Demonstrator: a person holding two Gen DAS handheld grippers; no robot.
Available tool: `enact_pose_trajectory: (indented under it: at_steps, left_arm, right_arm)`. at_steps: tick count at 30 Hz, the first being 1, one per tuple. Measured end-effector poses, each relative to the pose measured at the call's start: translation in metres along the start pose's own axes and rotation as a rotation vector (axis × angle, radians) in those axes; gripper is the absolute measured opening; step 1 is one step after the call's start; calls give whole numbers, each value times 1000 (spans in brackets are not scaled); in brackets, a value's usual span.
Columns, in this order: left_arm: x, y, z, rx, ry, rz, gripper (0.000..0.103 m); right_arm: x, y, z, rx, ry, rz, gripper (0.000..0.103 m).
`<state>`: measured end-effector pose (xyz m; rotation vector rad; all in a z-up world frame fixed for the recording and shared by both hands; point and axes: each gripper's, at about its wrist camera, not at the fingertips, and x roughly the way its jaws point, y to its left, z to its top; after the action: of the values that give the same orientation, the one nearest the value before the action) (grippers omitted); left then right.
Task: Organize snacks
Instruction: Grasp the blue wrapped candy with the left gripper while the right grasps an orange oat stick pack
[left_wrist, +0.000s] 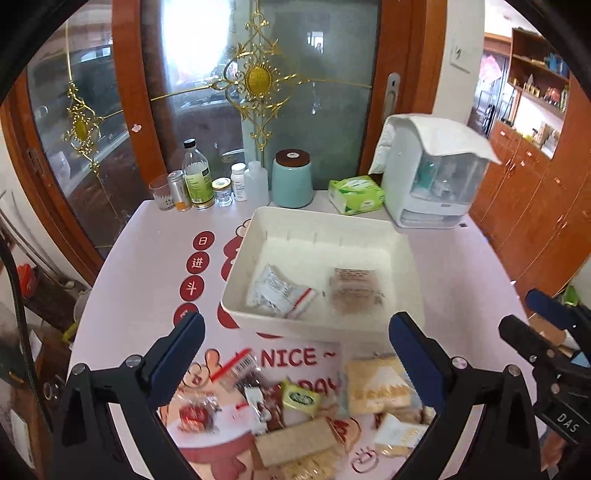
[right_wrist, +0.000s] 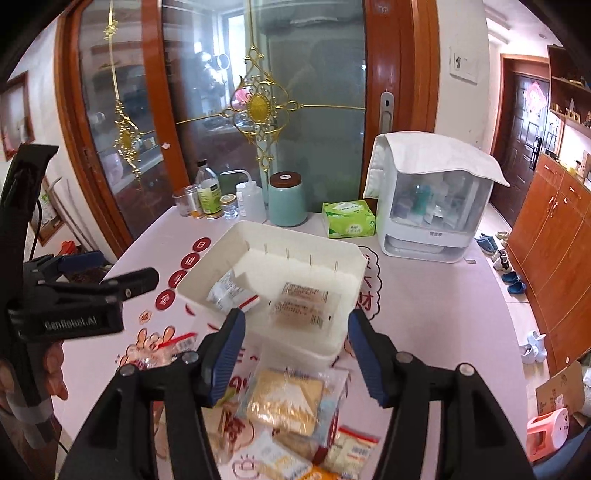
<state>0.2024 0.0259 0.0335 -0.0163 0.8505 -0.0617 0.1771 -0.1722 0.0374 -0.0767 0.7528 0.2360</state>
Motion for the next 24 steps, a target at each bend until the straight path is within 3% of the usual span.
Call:
enact_pose_trajectory:
  at_steps: [4, 12, 19, 24]
  left_arm:
    - [-22, -9, -24, 15, -9, -36, 100]
    - [-41, -28, -102, 130, 12, 12, 100]
    - [-13, -24, -175, 56, 95, -12, 100]
    - [34, -17, -228, -29, 225, -3, 100]
  right_arm:
    - [-22, -2, -19, -7, -8, 16, 60]
    - [-35, 6, -73, -71, -6, -1, 60]
    - [-2, 18, -141, -156, 88, -26, 60]
    - [29, 17, -172, -168, 153, -34, 60]
